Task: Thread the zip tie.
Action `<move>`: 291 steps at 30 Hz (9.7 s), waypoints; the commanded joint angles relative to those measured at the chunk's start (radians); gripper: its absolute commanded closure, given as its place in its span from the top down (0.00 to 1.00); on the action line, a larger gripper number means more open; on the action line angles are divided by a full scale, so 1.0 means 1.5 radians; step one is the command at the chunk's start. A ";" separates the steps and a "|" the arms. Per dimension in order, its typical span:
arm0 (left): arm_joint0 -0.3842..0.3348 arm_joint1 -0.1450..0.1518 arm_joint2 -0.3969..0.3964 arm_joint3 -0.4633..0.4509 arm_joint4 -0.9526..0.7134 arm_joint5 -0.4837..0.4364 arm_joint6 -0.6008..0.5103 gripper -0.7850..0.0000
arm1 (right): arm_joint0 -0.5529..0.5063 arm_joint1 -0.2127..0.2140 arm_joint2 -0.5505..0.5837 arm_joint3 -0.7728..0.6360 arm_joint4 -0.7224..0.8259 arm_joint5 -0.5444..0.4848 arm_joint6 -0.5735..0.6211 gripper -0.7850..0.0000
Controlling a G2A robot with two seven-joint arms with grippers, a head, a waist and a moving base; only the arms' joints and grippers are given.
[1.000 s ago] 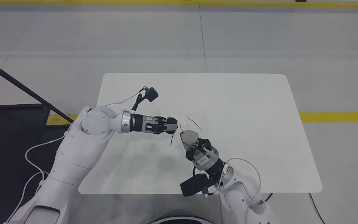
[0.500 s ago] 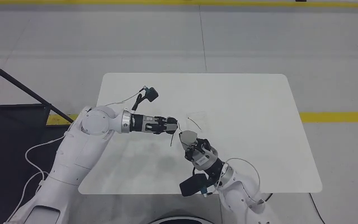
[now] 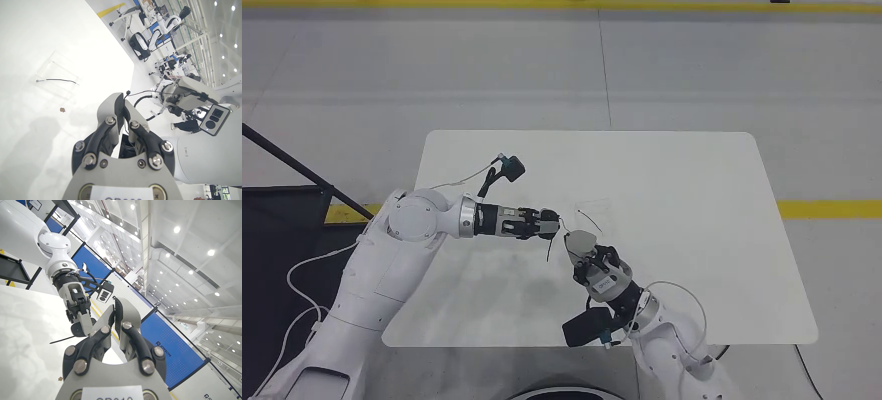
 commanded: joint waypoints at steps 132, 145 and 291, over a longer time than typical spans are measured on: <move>0.004 0.004 0.016 -0.005 -0.019 0.061 0.018 0.00 | 0.001 0.015 -0.018 -0.001 -0.084 0.039 0.018 0.00; 0.004 0.004 0.016 -0.005 -0.019 0.061 0.018 0.00 | 0.003 0.015 -0.020 0.000 -0.084 0.043 0.021 0.00; 0.037 0.021 0.015 -0.055 0.033 0.062 0.118 0.00 | 0.009 0.016 -0.022 0.007 -0.135 -0.019 0.026 0.00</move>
